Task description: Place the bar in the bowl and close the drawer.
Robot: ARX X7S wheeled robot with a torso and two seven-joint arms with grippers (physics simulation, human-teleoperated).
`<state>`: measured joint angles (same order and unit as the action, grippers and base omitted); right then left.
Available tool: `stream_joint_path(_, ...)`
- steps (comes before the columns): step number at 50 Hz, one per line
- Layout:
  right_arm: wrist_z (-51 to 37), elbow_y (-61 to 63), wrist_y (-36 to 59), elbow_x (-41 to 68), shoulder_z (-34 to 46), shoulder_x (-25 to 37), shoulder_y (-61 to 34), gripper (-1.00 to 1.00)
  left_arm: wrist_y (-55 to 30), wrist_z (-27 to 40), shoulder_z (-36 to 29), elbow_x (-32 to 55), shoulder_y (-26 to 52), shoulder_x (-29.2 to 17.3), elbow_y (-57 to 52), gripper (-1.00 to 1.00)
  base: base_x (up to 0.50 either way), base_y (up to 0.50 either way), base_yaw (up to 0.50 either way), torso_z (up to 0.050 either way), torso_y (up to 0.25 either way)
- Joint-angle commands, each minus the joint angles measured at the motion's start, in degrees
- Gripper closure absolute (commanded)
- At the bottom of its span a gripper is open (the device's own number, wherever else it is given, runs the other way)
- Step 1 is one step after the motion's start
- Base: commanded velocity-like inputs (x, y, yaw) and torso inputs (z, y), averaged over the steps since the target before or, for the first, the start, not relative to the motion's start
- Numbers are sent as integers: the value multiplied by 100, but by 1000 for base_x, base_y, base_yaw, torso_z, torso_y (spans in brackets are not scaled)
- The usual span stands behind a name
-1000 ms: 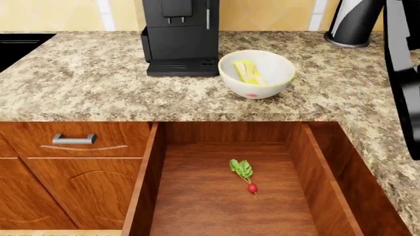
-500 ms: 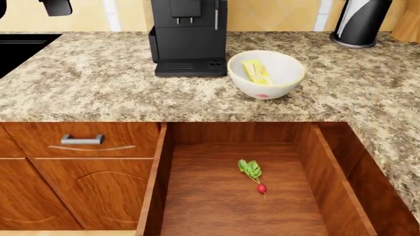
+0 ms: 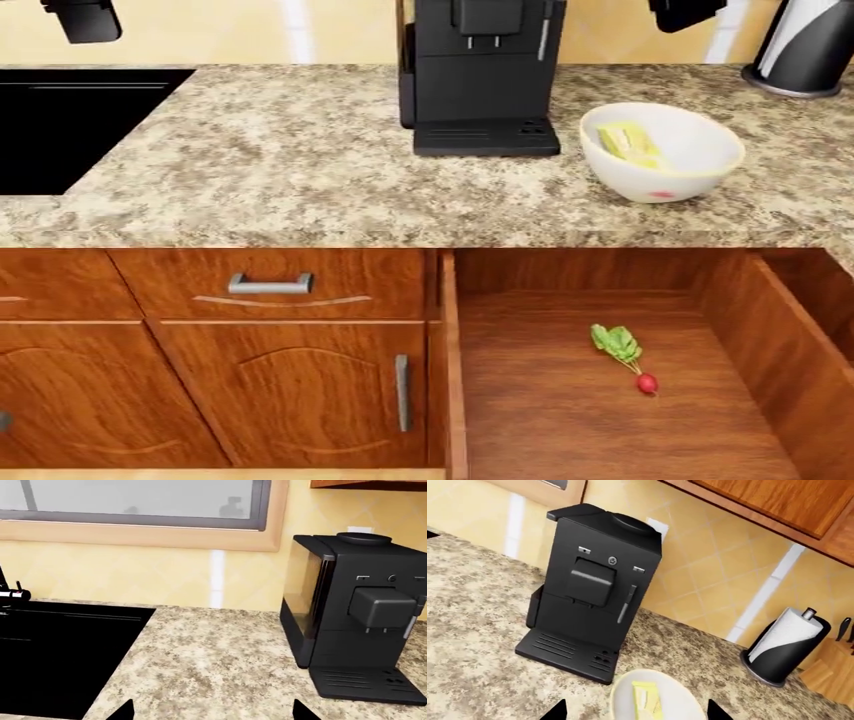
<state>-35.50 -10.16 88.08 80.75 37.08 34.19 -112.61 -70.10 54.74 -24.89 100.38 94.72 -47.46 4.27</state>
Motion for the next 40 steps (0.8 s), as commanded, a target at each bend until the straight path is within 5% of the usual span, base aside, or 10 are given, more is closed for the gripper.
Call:
stream_joint_path(1, -397, 18, -43, 557, 363, 168, -189, -100, -11, 43, -3, 87, 11, -11, -32, -100, 0, 500, 0, 0, 0)
stream_joint_path(40, -699, 60, -232, 1122, 933, 409, -353, -100, -53, 129, -141, 301, 54, 17, -74, -100, 0, 500, 0, 0, 0)
